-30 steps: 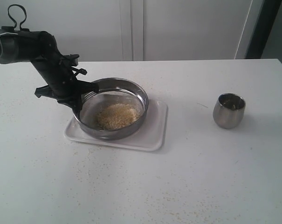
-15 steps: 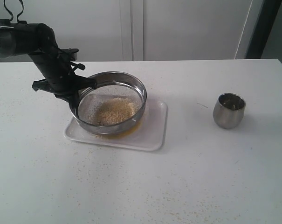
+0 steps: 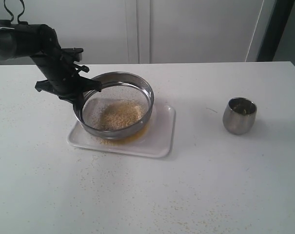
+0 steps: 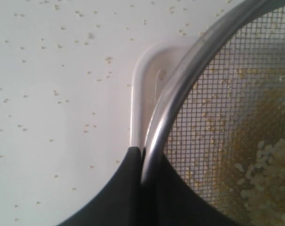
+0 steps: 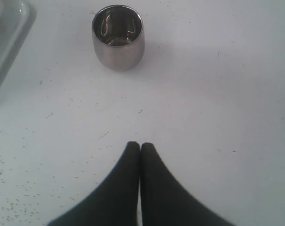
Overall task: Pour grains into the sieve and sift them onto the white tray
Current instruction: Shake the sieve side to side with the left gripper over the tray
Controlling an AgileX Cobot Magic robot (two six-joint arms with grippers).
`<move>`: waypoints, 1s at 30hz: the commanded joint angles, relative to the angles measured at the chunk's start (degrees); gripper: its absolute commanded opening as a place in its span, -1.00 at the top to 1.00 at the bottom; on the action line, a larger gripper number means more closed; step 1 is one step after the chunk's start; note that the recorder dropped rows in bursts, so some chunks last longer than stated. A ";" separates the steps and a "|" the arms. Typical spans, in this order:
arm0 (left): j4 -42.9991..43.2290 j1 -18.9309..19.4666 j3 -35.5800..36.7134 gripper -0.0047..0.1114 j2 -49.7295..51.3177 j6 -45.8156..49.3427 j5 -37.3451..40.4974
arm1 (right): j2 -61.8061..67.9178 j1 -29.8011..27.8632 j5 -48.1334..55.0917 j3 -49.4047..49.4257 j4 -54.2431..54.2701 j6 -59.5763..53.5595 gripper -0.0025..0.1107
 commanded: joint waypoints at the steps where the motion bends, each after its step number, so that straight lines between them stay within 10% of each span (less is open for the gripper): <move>1: -1.81 -0.05 -0.54 0.92 -1.19 0.03 2.68 | -0.25 -0.24 -0.20 0.25 0.25 0.01 0.96; 19: -3.39 -4.68 -1.28 0.92 -1.19 3.87 4.99 | -0.25 -0.24 -0.20 0.25 0.25 0.01 0.96; 30: -12.74 0.37 -3.96 0.92 -1.07 8.96 9.28 | -0.25 -0.24 -0.20 0.25 0.25 0.01 0.96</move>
